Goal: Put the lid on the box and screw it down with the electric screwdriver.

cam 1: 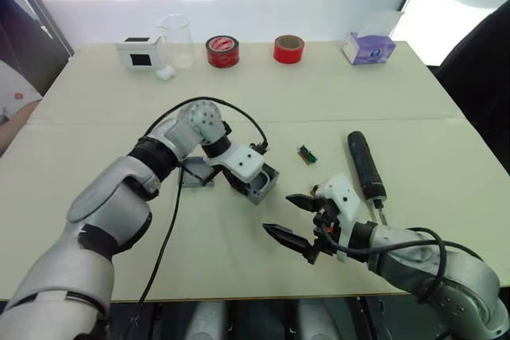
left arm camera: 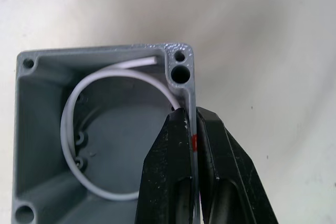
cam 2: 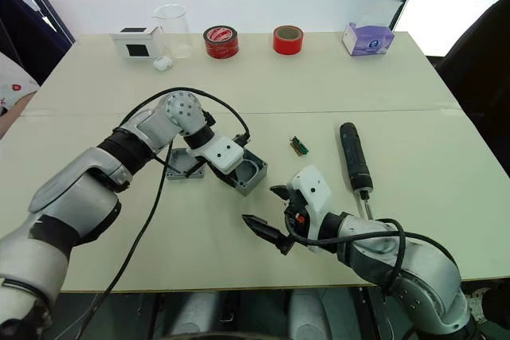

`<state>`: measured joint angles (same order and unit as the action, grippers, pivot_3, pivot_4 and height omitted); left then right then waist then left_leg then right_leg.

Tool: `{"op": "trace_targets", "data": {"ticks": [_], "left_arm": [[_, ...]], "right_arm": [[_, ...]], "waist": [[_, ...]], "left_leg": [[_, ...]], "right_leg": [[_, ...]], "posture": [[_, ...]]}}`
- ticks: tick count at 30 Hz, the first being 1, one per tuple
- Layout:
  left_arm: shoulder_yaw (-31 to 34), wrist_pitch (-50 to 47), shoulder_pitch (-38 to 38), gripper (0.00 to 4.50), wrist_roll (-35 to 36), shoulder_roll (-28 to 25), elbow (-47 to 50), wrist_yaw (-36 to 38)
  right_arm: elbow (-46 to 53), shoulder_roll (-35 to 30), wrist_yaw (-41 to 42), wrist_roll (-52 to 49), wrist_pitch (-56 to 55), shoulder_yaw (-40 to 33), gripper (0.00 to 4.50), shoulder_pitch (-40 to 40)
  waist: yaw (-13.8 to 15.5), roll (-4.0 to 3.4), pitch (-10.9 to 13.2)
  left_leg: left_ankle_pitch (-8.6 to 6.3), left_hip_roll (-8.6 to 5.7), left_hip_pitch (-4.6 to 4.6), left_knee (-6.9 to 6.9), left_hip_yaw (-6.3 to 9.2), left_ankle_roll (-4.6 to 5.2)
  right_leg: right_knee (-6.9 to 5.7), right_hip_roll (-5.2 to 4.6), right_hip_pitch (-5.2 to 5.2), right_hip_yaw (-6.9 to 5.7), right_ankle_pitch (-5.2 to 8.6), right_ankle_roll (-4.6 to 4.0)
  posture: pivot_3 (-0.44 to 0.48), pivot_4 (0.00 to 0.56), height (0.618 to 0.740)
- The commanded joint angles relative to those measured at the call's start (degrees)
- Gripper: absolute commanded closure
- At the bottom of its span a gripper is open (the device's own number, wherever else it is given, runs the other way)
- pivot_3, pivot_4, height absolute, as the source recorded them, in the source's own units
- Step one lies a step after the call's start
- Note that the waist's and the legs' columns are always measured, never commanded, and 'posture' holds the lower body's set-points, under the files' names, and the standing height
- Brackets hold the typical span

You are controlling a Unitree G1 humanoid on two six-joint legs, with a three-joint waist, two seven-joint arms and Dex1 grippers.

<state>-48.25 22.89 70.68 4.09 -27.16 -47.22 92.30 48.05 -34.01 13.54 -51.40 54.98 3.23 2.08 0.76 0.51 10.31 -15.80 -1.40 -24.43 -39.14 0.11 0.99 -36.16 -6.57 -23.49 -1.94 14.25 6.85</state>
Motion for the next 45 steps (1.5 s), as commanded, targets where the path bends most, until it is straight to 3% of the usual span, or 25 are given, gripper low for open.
{"op": "trace_targets", "data": {"ticks": [1,6,9,13,15,17,18,19,22,26,29,32,41,45], "left_arm": [[-2.9,1.9,2.5,2.91,3.6,-1.2,-0.8,0.2],[-4.5,-1.5,4.3,0.87,7.2,-4.6,2.4,0.2],[-1.9,-10.1,6.1,0.87,13.1,-10.1,8.2,0.2],[6.5,-25.9,6.0,0.87,19.3,-16.8,14.1,0.2],[10.1,-37.9,4.9,0.87,15.0,-20.3,16.5,-4.4],[12.3,-46.1,2.1,0.87,8.0,-22.9,19.7,-14.9],[14.3,-56.0,0.4,0.87,6.4,-23.8,22.6,-21.2],[17.3,-67.2,-1.8,0.87,6.2,-24.3,26.2,-26.8],[25.5,-88.3,-9.4,0.87,8.9,-25.4,38.4,-34.2],[32.6,-102.4,-16.5,0.87,10.1,-23.9,48.3,-41.1],[39.3,-112.8,-19.7,0.87,9.1,-19.5,49.2,-47.8],[42.0,-115.4,-20.1,0.87,9.7,-17.3,47.5,-51.7],[42.3,-115.4,-19.7,0.87,13.7,-15.7,42.4,-58.3],[44.2,-115.4,-19.7,0.87,15.3,-11.1,37.0,-63.3]], "right_arm": [[2.8,0.8,-1.4,-0.2,-0.2,0.1,0.0,0.2],[2.9,0.5,-1.2,-1.4,0.3,-0.1,0.0,0.8],[3.3,-0.9,-0.4,-5.0,0.9,-2.9,0.0,1.6],[2.6,-2.2,-0.5,-13.2,0.4,-7.5,0.0,4.7],[1.9,-2.5,-0.3,-15.0,-0.2,-8.3,0.0,7.0],[1.1,-2.1,-0.9,-12.6,-1.2,-7.2,0.0,11.0],[0.7,-2.1,-0.5,-11.1,-1.2,-5.6,0.0,13.8],[0.1,-2.0,-0.2,-9.3,-1.1,-3.6,0.0,16.6],[-2.3,-2.9,1.9,-1.0,-3.1,2.3,0.0,21.5],[-7.3,-1.7,5.6,6.7,-7.6,6.5,0.0,23.3],[-11.5,-1.6,10.9,11.5,-11.2,10.0,0.0,24.0],[-12.9,-0.8,13.2,13.8,-12.7,11.2,0.0,24.1],[-12.3,2.5,13.0,18.3,-12.7,11.3,0.0,21.7],[-11.0,3.9,11.1,19.8,-12.1,10.7,0.0,20.0]], "waist": [[0.0,0.01,0.0],[-0.1,0.0,0.0],[-0.2,0.0,0.0],[-0.5,-0.02,0.0],[-0.5,-0.02,0.0],[-0.6,-0.02,0.0],[-0.7,-0.03,0.0],[-0.7,-0.03,0.0],[-1.2,0.0,0.0],[-1.2,0.04,0.0],[-1.2,0.05,0.0],[-1.3,0.05,0.0],[-1.1,0.05,0.0],[-1.0,0.05,0.0]], "left_leg": [[0.0,-0.01,0.01,0.0,0.0,0.0],[-0.01,0.0,0.0,-0.01,0.02,0.02],[-0.01,0.0,0.0,-0.01,0.02,0.02],[-0.01,0.04,-0.01,0.0,0.03,0.02],[-0.01,0.06,0.02,0.0,0.04,0.02],[-0.01,0.07,0.04,0.0,0.04,0.02],[-0.01,0.06,0.04,0.0,0.03,0.02],[-0.01,0.05,0.05,0.0,0.03,0.02],[-0.01,0.05,0.03,-0.01,0.1,0.02],[-0.01,0.0,-0.06,0.0,0.13,0.01],[0.0,-0.05,-0.02,-0.02,0.14,-0.01],[0.02,-0.06,0.03,-0.02,0.14,-0.03],[0.09,-0.08,0.02,0.0,0.14,-0.16],[0.09,-0.12,0.03,0.0,0.14,-0.17]], "right_leg": [[0.0,-0.01,0.02,0.0,0.0,0.0],[0.0,-0.01,0.0,0.01,0.0,0.0],[0.0,-0.01,0.01,0.01,0.0,0.0],[-0.01,0.0,-0.03,0.02,0.0,0.0],[-0.02,0.04,-0.01,0.01,0.0,0.01],[-0.04,0.06,0.0,0.01,0.02,0.03],[-0.05,0.07,0.01,0.02,0.03,0.04],[-0.07,0.07,0.0,0.03,0.03,0.05],[-0.14,0.07,-0.01,0.03,0.08,0.14],[-0.21,0.06,-0.05,0.07,0.11,0.18],[-0.19,0.02,0.0,0.09,0.11,0.18],[-0.19,0.02,0.0,0.09,0.11,0.18],[-0.21,0.0,-0.05,0.12,0.11,0.17],[-0.22,-0.05,-0.04,0.12,0.11,0.17]], "posture": [[0.0,0.15,0.74],[0.0,0.15,0.74],[0.0,0.15,0.74],[0.0,0.15,0.74],[0.0,0.15,0.74],[0.0,0.15,0.74],[0.0,0.15,0.74],[0.0,0.15,0.74],[0.0,0.15,0.74],[0.0,0.15,0.74],[0.0,0.15,0.74],[0.0,0.15,0.74],[0.0,0.15,0.74],[0.0,0.15,0.74]]}}
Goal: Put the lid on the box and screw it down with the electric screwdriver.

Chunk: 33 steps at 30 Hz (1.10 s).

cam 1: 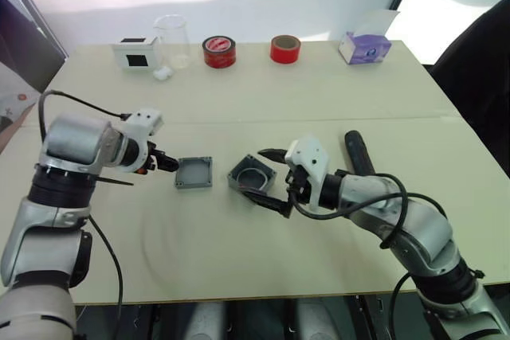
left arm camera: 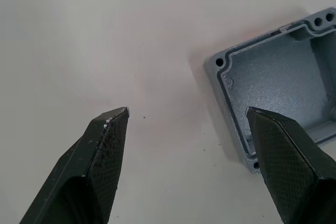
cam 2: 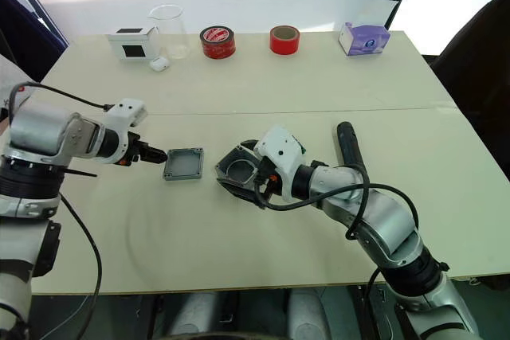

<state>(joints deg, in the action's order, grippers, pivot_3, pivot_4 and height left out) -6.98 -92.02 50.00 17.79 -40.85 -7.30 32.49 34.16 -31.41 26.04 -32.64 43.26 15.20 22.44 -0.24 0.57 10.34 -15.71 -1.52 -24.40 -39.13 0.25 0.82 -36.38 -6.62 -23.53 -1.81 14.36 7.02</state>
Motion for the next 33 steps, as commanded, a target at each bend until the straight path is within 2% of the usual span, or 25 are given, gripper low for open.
{"op": "trace_targets", "data": {"ticks": [1,6,9,13,17,21,23,27,31,33], "left_arm": [[3.7,-0.5,1.1,0.87,2.3,3.6,-4.0,-4.5],[3.6,-0.5,-0.3,0.87,3.7,5.6,-4.4,-9.0],[4.3,-0.5,-1.3,1.61,4.8,6.3,-4.0,-11.2],[4.9,-0.5,-2.3,3.11,6.6,7.0,-2.7,-13.7],[6.8,-0.5,-3.4,4.42,7.8,7.8,-1.3,-16.1],[10.6,0.6,-2.5,4.42,6.5,8.6,1.9,-16.8],[11.5,12.6,-2.2,4.42,5.0,7.6,2.2,-14.9],[13.5,29.7,-2.3,4.42,4.9,7.5,2.1,-9.6],[19.6,39.8,-0.1,4.42,8.5,13.3,3.1,-9.2],[20.2,42.5,0.2,4.42,9.3,15.0,3.7,-8.3]], "right_arm": [[3.0,1.6,-1.8,1.5,-0.4,-1.5,0.0,-0.5],[3.5,2.1,-2.2,2.4,0.1,-1.8,0.0,-1.2],[3.8,2.2,-2.2,2.5,0.3,-2.1,0.0,-1.4],[4.1,2.1,-1.9,2.5,0.6,-2.4,0.0,-1.7],[4.6,2.0,-1.3,1.2,1.8,-3.4,0.0,-1.7],[5.5,2.7,-0.5,-7.1,6.1,-9.7,0.0,-1.6],[5.1,2.4,0.2,-14.0,8.9,-14.8,0.0,-0.7],[1.7,3.3,-0.7,-19.2,10.8,-19.2,0.0,2.7],[-7.9,7.1,-4.5,-15.3,10.6,-17.5,0.0,9.8],[-12.4,9.5,-6.5,-14.1,10.8,-17.0,0.0,12.6]], "waist": [[0.0,0.0,0.0],[0.6,-0.04,0.0],[0.9,-0.06,-0.1],[0.9,-0.06,-0.1],[0.9,-0.1,-0.1],[1.0,-0.09,-0.1],[1.0,-0.09,-0.1],[0.9,-0.04,-0.1],[0.9,-0.04,-0.1],[0.9,-0.04,-0.1]], "left_leg": [[0.02,0.0,0.0,0.0,0.0,-0.03],[0.09,-0.04,0.06,0.0,-0.01,-0.16],[0.09,-0.07,0.14,0.0,-0.01,-0.15],[0.07,-0.08,0.18,0.0,-0.01,-0.13],[0.08,-0.08,0.23,0.0,-0.01,-0.13],[0.08,-0.08,0.31,0.0,-0.01,-0.13],[0.08,-0.08,0.3,0.0,-0.01,-0.13],[0.13,-0.05,0.23,0.01,-0.01,-0.24],[0.15,-0.05,0.23,0.07,-0.03,-0.28],[0.16,-0.06,0.2,0.06,-0.04,-0.3]], "right_leg": [[-0.02,0.0,-0.01,0.0,0.0,0.0],[-0.15,-0.04,0.0,0.02,0.0,0.0],[-0.16,-0.07,0.05,0.03,0.0,0.0],[-0.17,-0.07,0.07,0.05,0.0,0.0],[-0.18,-0.07,0.11,0.05,0.0,0.0],[-0.18,-0.07,0.17,0.06,0.0,0.0],[-0.18,-0.08,0.18,0.06,0.0,-0.01],[-0.17,-0.09,0.09,0.05,-0.01,-0.03],[-0.13,-0.09,0.07,0.06,-0.01,-0.03],[-0.13,-0.12,0.07,0.04,-0.02,-0.03]], "posture": [[0.0,0.15,0.74],[0.0,0.15,0.74],[0.0,0.15,0.74],[0.0,0.15,0.74],[0.0,0.15,0.74],[0.0,0.15,0.74],[0.0,0.15,0.74],[0.0,0.15,0.74],[0.0,0.15,0.74],[0.0,0.15,0.74]]}}
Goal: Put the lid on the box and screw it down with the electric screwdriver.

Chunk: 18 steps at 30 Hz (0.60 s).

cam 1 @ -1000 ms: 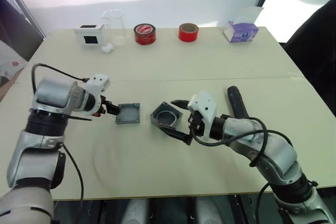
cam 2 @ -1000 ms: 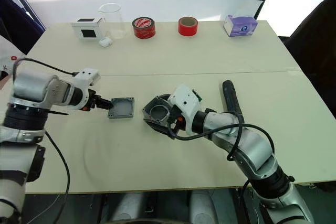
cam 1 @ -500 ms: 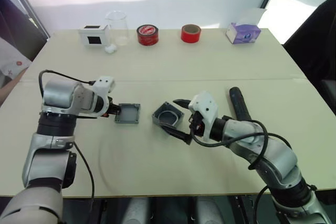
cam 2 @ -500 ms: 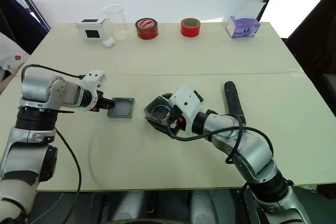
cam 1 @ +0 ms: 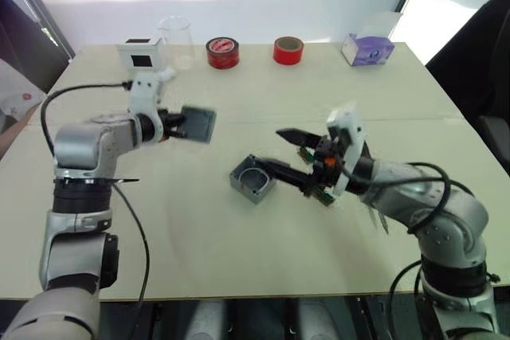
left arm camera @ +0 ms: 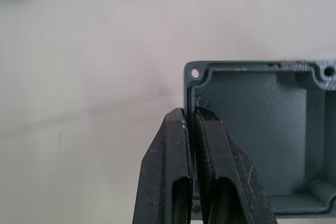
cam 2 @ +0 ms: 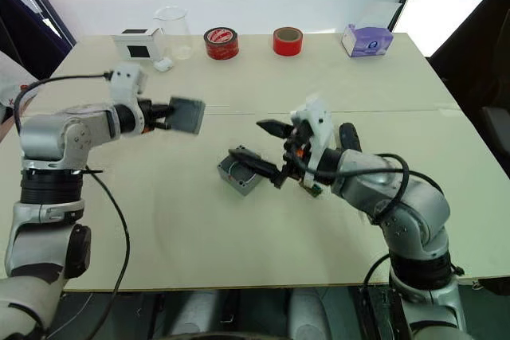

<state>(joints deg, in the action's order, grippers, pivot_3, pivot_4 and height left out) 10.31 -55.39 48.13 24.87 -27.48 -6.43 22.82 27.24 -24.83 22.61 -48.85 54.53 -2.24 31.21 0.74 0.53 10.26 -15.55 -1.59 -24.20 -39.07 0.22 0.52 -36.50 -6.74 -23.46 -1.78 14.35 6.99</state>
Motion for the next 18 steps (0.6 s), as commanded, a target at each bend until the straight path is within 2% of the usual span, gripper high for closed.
{"op": "trace_targets", "data": {"ticks": [1,4,6,9,18], "left_arm": [[2.7,6.8,2.0,4.42,2.2,2.1,3.1,1.7],[-1.0,13.0,0.9,4.42,0.4,4.9,4.8,3.0],[-2.5,15.1,0.0,4.42,0.2,6.7,5.3,3.5],[-4.0,16.2,-1.1,4.42,0.4,8.1,6.5,4.5],[-4.4,16.4,-2.0,4.42,0.6,8.0,7.2,5.1]], "right_arm": [[-7.3,4.0,-3.7,2.4,-0.3,0.4,0.0,4.9],[-17.7,10.1,-7.4,3.1,-0.4,-1.3,0.0,11.0],[-21.1,12.1,-7.3,2.9,-0.8,-2.1,0.0,13.1],[-22.4,12.0,-6.5,3.5,0.0,-2.5,0.0,13.7],[-22.1,12.4,-8.1,2.7,1.6,-5.9,0.0,13.7]], "waist": [[-0.1,0.0,0.0],[-0.4,0.0,0.0],[-0.3,0.0,0.0],[-0.2,-0.01,0.0],[-0.8,-0.01,0.0]], "left_leg": [[0.01,-0.01,-0.01,0.0,0.0,-0.02],[0.14,-0.02,-0.06,0.01,-0.04,-0.23],[0.16,-0.03,-0.09,0.03,-0.06,-0.27],[0.16,-0.03,-0.14,0.03,-0.05,-0.27],[0.15,-0.16,-0.17,0.04,-0.05,-0.25]], "right_leg": [[0.0,0.0,-0.01,0.0,0.0,0.0],[-0.01,0.0,-0.05,0.01,0.0,0.0],[-0.03,0.01,-0.1,0.01,0.0,0.0],[-0.13,0.0,-0.11,0.01,0.0,0.0],[-0.18,0.01,-0.18,0.01,0.0,0.0]], "posture": [[0.0,0.15,0.74],[0.0,0.15,0.74],[0.0,0.15,0.74],[0.0,0.15,0.74],[0.0,0.15,0.74]]}}
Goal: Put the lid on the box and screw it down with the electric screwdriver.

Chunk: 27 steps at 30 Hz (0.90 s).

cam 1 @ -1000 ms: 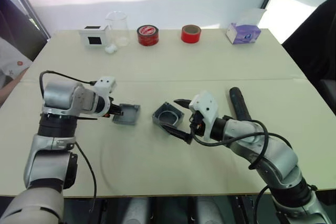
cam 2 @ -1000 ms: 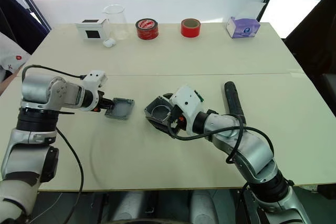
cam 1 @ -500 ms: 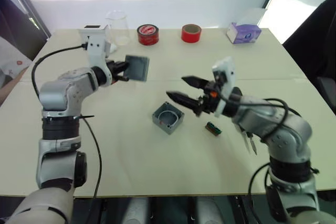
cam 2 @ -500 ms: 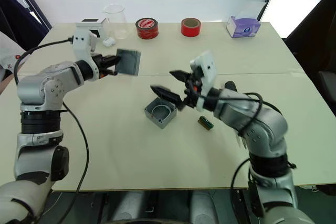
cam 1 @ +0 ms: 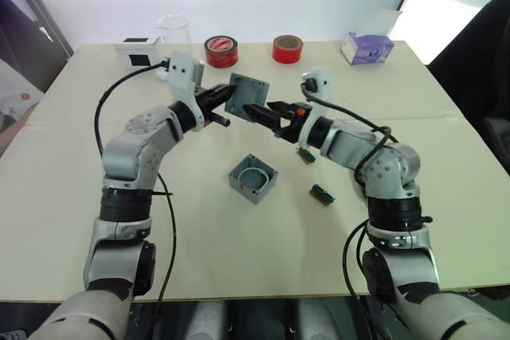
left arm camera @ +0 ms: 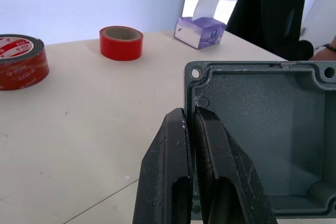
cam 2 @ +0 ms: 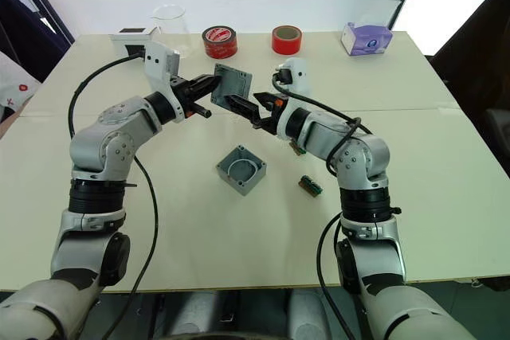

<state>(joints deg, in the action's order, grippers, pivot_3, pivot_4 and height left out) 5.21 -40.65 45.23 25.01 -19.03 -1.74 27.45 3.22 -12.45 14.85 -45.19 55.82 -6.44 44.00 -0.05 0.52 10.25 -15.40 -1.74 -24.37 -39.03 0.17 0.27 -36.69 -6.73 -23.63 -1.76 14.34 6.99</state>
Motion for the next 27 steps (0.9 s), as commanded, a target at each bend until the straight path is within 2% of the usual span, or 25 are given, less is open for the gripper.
{"op": "trace_targets", "data": {"ticks": [1,10,14,17,22,23,24,27], "left_arm": [[0.8,1.7,1.1,4.42,0.4,-0.5,2.3,0.6],[0.1,1.8,1.3,4.42,0.1,-0.7,2.3,1.7],[0.0,1.8,0.8,4.5,-0.1,-0.8,2.4,1.8],[-0.2,2.0,0.5,4.5,-0.6,-1.0,2.4,1.9],[-0.1,1.6,0.4,4.5,-0.4,-0.9,3.0,2.0],[-0.2,1.7,0.3,4.5,-0.5,-0.9,3.0,2.1],[-0.2,1.7,0.3,4.5,-0.5,-1.0,2.9,2.1],[-0.2,1.8,0.0,4.5,-0.4,-1.1,2.9,2.3]], "right_arm": [[2.2,-0.1,-0.3,-0.9,0.6,-1.8,0.0,0.7],[3.7,0.5,-1.2,-1.4,2.0,-2.7,0.0,-0.2],[4.4,0.9,-0.7,-1.6,2.1,-2.6,0.9,-0.3],[5.0,1.4,-1.1,-1.9,2.5,-2.8,1.91,-0.4],[5.4,2.0,-1.6,-2.0,2.9,-2.5,3.94,-0.6],[5.4,2.2,-1.7,-1.8,2.9,-2.5,4.23,-0.6],[5.3,2.4,-1.7,-1.7,2.8,-2.5,4.37,-0.6],[5.4,2.6,-2.0,-1.6,2.7,-2.6,4.37,-0.8]], "waist": [[-0.1,0.0,0.0],[-0.7,0.0,0.0],[-0.7,0.0,0.0],[-0.7,0.0,0.0],[-0.6,0.0,0.0],[-0.6,-0.01,0.0],[-0.6,-0.01,0.0],[-0.7,-0.01,0.0]], "left_leg": [[0.0,0.0,0.0,0.0,0.0,0.0],[0.0,0.01,0.0,0.05,0.02,0.0],[0.0,0.02,0.0,0.05,0.02,0.0],[0.0,0.02,0.0,0.05,0.02,0.0],[0.0,0.05,-0.01,0.05,0.02,0.0],[0.0,0.05,0.0,0.05,0.03,0.0],[0.0,0.05,-0.01,0.05,0.02,0.0],[0.0,0.05,-0.01,0.06,0.03,0.0]], "right_leg": [[0.0,0.0,0.0,0.0,0.0,0.0],[0.0,0.0,-0.02,0.0,0.0,0.0],[0.0,0.0,-0.02,0.0,0.0,0.0],[0.0,0.01,-0.03,0.0,0.0,0.0],[0.0,0.0,-0.02,0.0,0.0,0.0],[0.0,0.01,-0.02,0.0,0.0,0.0],[0.0,0.0,-0.02,0.0,0.0,0.0],[0.01,0.01,-0.03,0.0,0.0,0.0]], "posture": [[0.0,0.15,0.74],[0.0,0.15,0.74],[0.0,0.15,0.74],[0.0,0.15,0.74],[0.0,0.15,0.74],[0.0,0.15,0.74],[0.0,0.15,0.74],[0.0,0.15,0.74]]}}
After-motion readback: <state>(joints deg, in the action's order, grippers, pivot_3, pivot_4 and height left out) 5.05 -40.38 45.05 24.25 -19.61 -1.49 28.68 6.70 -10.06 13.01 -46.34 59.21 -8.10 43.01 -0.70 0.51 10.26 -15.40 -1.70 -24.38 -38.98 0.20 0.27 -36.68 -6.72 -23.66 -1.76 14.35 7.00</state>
